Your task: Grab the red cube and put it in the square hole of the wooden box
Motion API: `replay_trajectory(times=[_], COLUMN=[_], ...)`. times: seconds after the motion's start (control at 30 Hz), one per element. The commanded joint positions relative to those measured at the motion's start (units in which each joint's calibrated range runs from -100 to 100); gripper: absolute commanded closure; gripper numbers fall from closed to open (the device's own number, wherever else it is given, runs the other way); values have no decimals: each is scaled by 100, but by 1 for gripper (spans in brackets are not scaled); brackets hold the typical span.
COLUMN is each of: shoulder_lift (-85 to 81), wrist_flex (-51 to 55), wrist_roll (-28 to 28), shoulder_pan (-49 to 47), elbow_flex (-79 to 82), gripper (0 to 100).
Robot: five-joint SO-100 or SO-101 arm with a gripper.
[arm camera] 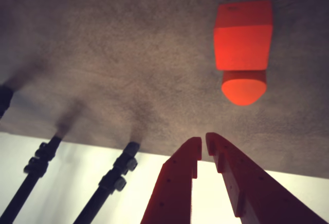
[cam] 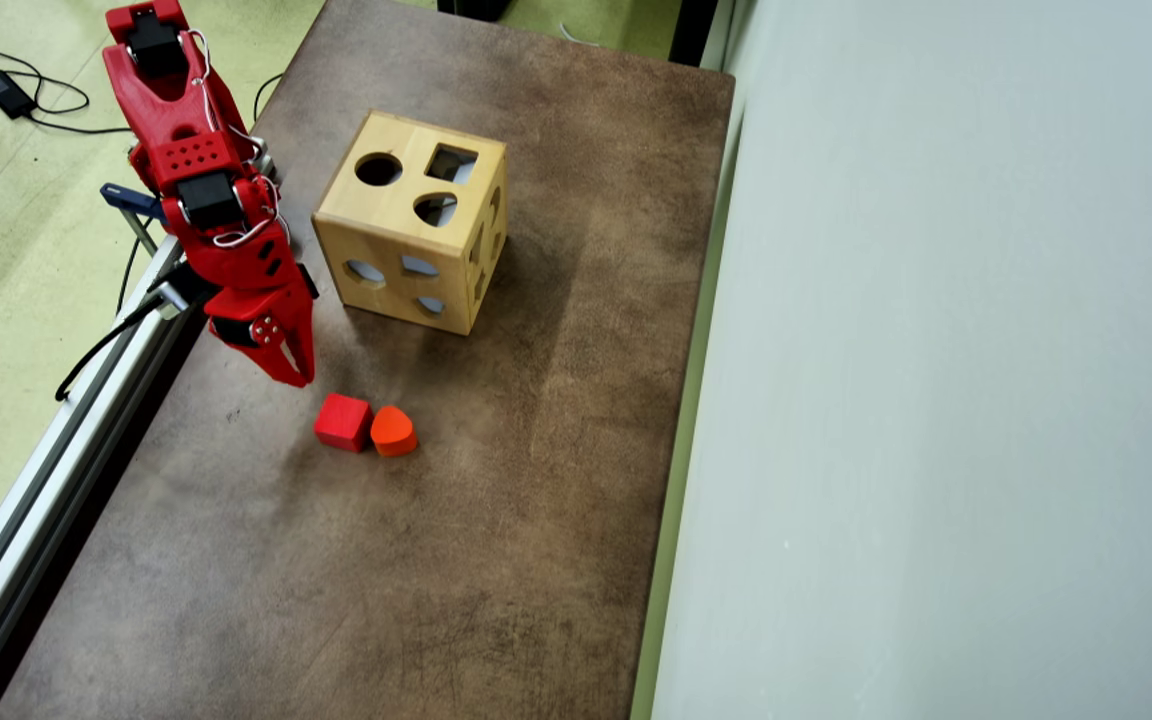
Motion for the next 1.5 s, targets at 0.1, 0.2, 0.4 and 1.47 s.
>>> replay_trajectory(times=[0.1,0.2,0.4,1.47], shoulder_lift=[360,445,453,1277], wrist_flex=[-86,-78,-86,-593], wrist_roll=[15,0,0,24], shoulder_pan=[-323,-412,-427,-345], elbow_flex=[-105,-105,288,440], gripper=[97,97,97,69])
